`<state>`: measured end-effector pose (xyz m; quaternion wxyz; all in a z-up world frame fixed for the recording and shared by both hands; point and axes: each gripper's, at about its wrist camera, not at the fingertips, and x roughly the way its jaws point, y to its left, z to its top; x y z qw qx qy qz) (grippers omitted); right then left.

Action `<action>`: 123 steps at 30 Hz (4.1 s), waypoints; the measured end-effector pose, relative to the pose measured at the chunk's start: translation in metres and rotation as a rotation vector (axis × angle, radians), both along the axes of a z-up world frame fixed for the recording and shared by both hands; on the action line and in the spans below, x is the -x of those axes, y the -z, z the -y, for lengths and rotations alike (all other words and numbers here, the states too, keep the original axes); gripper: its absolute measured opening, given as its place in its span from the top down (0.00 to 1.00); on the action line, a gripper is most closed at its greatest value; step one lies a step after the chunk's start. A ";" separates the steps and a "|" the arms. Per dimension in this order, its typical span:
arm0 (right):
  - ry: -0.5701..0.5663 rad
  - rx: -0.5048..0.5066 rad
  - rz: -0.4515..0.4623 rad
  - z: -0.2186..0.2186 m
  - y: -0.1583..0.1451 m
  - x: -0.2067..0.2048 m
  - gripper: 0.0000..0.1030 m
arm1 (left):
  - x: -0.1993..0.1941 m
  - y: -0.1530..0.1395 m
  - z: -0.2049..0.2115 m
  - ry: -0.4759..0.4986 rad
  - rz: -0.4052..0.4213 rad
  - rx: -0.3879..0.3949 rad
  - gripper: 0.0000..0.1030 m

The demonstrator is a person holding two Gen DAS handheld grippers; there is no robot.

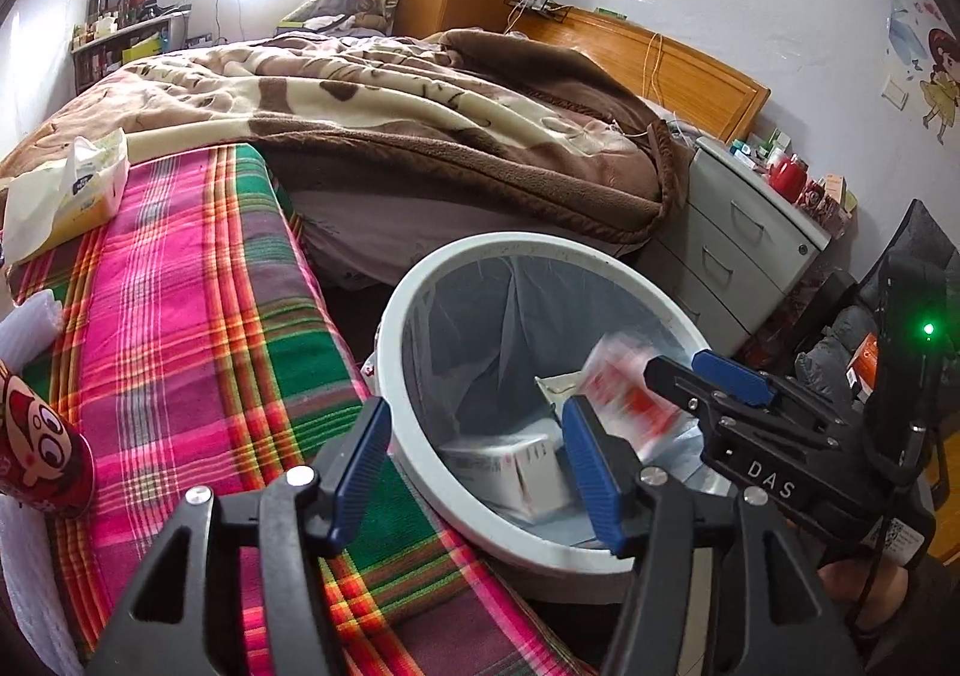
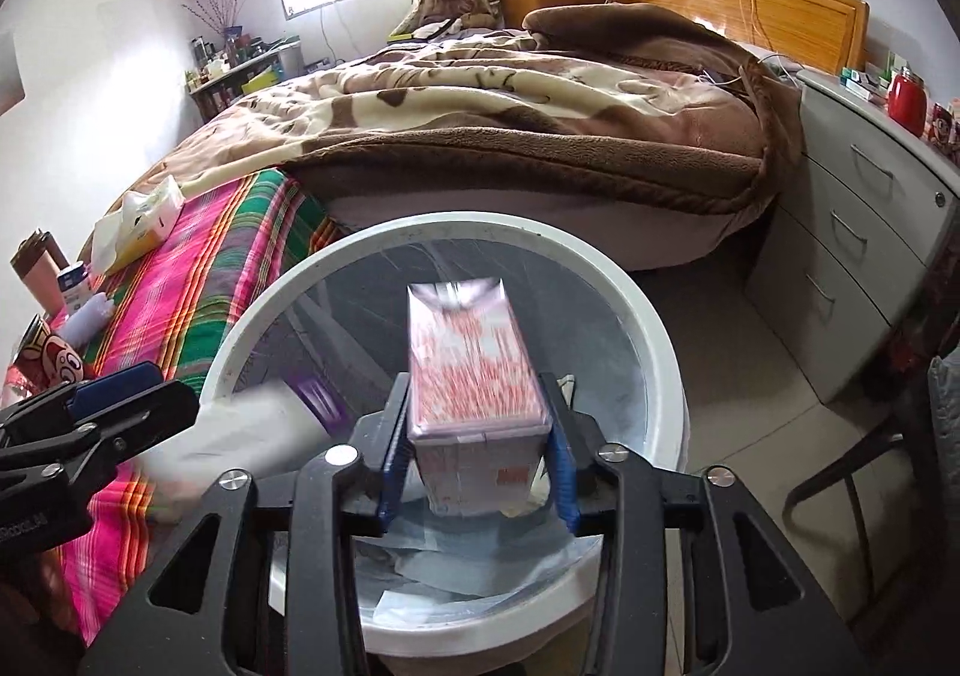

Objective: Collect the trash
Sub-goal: 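Carry the juice carton and cream box to the bin and release both, then move both open tools back over the plaid cloth, then grasp the red can with the right tool while the left tool grasps the purple milk carton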

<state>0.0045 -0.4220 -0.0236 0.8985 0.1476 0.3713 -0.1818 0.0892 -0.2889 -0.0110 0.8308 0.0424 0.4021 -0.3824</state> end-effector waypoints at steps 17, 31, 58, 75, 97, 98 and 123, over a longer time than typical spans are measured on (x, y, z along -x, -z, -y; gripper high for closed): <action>-0.060 -0.016 0.114 -0.029 -0.023 0.003 0.39 | 0.004 -0.017 -0.070 -0.104 0.047 0.022 0.36; -0.235 -0.027 0.192 -0.096 -0.032 -0.019 0.30 | -0.005 -0.023 -0.185 -0.312 0.099 0.024 0.33; -0.482 -0.002 0.099 -0.227 -0.013 -0.098 0.22 | -0.043 -0.003 -0.385 -0.600 0.087 -0.068 0.28; -0.502 0.039 0.020 -0.253 -0.002 -0.134 0.21 | -0.084 0.025 -0.393 -0.466 -0.007 -0.076 0.27; -0.466 0.031 0.042 -0.250 -0.004 -0.133 0.44 | -0.076 0.027 -0.366 -0.420 -0.051 -0.022 0.50; -0.467 0.029 0.042 -0.250 -0.004 -0.133 0.44 | -0.076 0.028 -0.364 -0.419 -0.050 -0.024 0.51; -0.456 -0.004 0.070 -0.238 -0.007 -0.116 0.44 | -0.077 0.017 -0.356 -0.502 -0.003 0.045 0.61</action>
